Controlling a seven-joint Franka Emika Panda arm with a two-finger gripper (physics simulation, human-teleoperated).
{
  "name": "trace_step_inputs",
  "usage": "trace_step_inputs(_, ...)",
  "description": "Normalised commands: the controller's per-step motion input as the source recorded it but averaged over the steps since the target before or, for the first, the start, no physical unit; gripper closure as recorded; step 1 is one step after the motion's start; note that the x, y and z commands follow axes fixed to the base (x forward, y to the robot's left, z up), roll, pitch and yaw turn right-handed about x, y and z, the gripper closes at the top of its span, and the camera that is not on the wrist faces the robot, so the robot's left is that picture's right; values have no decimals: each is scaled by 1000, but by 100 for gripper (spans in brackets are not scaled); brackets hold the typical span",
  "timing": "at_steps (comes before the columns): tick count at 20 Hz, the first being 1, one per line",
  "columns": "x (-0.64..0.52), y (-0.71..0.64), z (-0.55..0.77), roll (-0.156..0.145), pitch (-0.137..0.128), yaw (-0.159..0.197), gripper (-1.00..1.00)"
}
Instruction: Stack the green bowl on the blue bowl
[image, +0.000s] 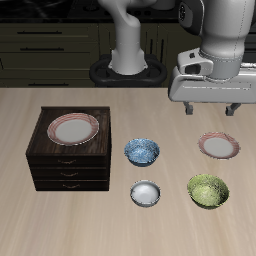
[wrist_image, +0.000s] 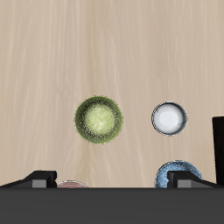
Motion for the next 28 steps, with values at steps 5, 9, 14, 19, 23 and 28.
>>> trace_step_inputs(5, 449, 4, -152, -21, 17, -1, -100)
trace_step_inputs(9, 332, 10, -146, -13, -2, 12, -100)
trace_step_inputs(14, 73, 149, -206, 7, 16, -16, -100)
trace_step_inputs(19, -120, 166, -70, 15, 2, -28, -100)
trace_step_inputs(23, -95, 221, -186, 27, 25, -22, -100)
trace_step_inputs(28, -40, 246, -152, 30, -3, 17, -100)
